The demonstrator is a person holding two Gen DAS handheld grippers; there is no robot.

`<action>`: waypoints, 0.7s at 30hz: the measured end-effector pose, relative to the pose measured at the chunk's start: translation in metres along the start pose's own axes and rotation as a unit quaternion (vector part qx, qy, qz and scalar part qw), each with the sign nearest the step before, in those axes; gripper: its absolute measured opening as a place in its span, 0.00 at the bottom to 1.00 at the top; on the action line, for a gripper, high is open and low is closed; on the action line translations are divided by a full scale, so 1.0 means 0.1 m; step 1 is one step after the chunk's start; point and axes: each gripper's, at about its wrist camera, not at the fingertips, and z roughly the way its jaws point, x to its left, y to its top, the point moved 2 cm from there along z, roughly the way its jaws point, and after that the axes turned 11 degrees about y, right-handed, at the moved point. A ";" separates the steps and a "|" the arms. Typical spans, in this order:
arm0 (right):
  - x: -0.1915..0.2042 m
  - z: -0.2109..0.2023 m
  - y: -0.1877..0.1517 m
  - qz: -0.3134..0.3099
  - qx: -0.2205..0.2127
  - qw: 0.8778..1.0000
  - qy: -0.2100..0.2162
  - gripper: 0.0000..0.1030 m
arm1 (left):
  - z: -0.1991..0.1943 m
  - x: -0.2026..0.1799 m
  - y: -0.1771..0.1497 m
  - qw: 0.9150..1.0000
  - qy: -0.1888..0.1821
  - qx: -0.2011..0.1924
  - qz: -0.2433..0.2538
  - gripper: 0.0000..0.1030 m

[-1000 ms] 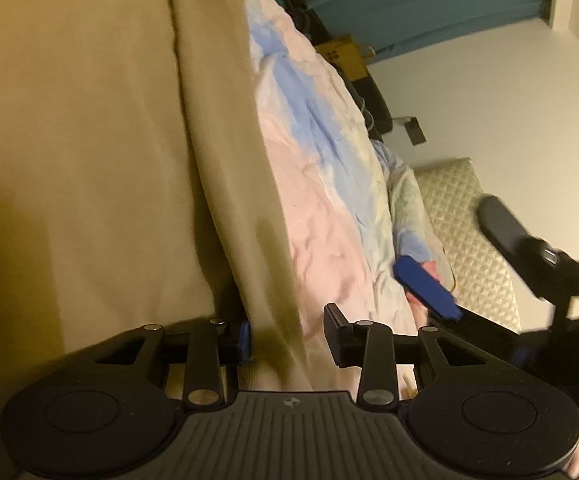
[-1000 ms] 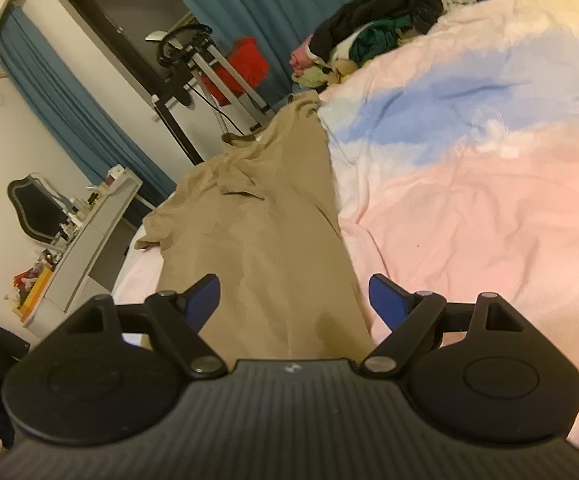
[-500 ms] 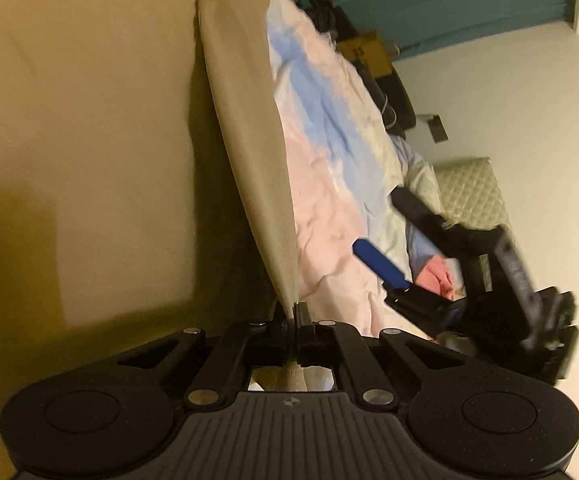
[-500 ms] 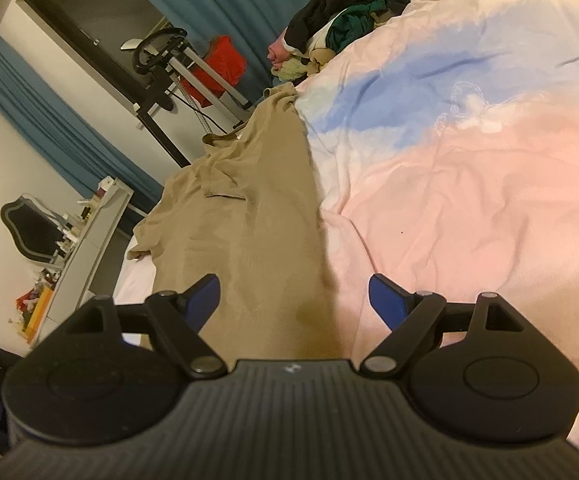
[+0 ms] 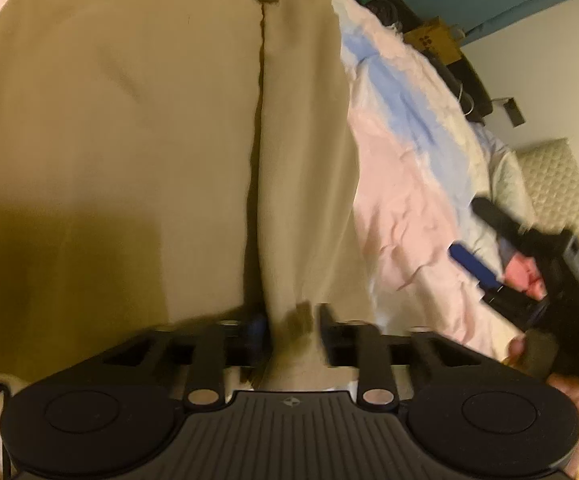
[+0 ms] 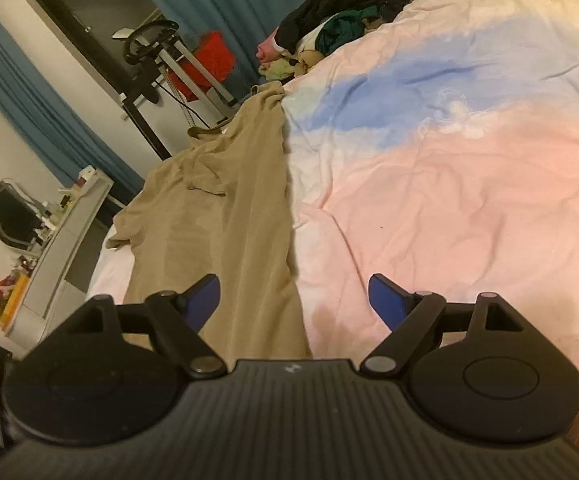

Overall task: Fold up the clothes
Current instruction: 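Fold the held side over onto the shirt center with the left gripper, release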

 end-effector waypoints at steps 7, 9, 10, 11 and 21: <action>0.10 0.20 0.02 -0.037 -0.007 0.999 -0.016 0.81 | -0.15 0.07 1.05 0.997 0.029 -0.059 -0.025 0.66; 0.12 0.28 0.03 -0.047 -0.009 0.999 -0.020 0.81 | -0.06 0.04 1.43 0.994 0.033 -0.090 -0.042 0.67; 0.12 0.33 0.04 -0.051 -0.009 0.998 -0.022 0.81 | 0.00 0.02 1.61 0.993 0.034 -0.106 -0.044 0.66; 0.11 0.38 0.05 -0.053 -0.008 0.998 -0.024 0.81 | 0.07 0.00 1.79 0.991 0.034 -0.122 -0.042 0.66; -0.18 0.88 0.24 -0.033 0.005 0.999 -0.032 0.80 | 0.70 0.28 2.78 0.957 0.125 -0.244 -0.098 0.56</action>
